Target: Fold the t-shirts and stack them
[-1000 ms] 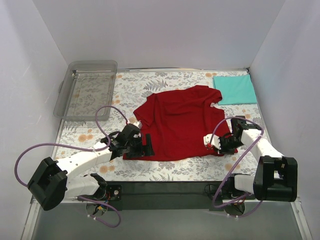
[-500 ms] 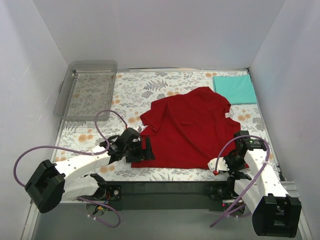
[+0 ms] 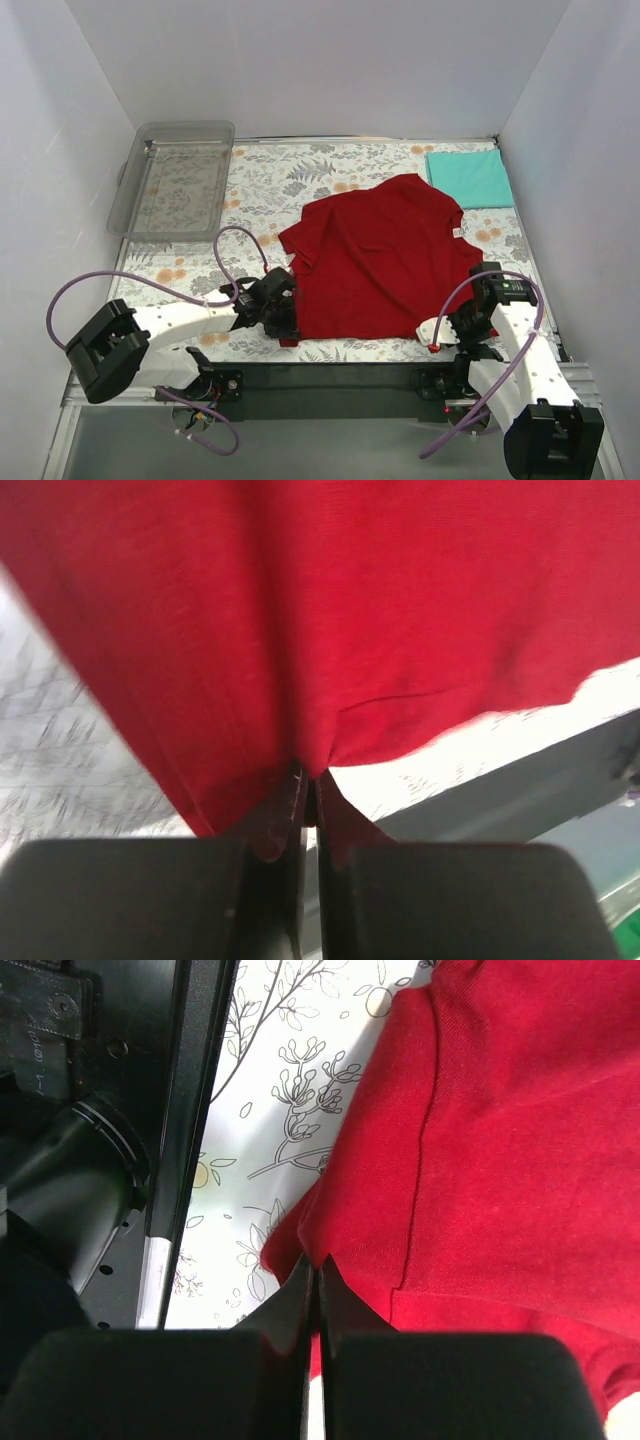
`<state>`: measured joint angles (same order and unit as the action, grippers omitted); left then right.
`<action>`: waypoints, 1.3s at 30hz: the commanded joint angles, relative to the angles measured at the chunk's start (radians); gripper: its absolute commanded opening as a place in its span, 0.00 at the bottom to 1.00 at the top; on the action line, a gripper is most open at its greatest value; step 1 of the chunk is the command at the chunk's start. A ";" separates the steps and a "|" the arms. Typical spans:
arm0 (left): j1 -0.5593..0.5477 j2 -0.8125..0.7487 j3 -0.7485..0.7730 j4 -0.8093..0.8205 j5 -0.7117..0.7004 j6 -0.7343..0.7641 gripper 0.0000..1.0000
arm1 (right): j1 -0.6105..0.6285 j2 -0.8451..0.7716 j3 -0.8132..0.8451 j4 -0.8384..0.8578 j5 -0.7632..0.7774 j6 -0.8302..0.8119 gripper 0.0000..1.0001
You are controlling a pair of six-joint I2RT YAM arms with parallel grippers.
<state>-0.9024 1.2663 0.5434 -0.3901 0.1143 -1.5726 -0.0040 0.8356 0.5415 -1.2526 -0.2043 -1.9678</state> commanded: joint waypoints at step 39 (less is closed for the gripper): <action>0.540 0.571 0.731 -0.016 -0.074 0.585 0.57 | -0.017 0.967 0.913 0.808 -0.463 1.514 0.59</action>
<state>-0.3630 1.8221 1.1992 -0.3878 0.0620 -1.0657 -0.0181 1.8069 1.3949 -0.4942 -0.6506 -0.5041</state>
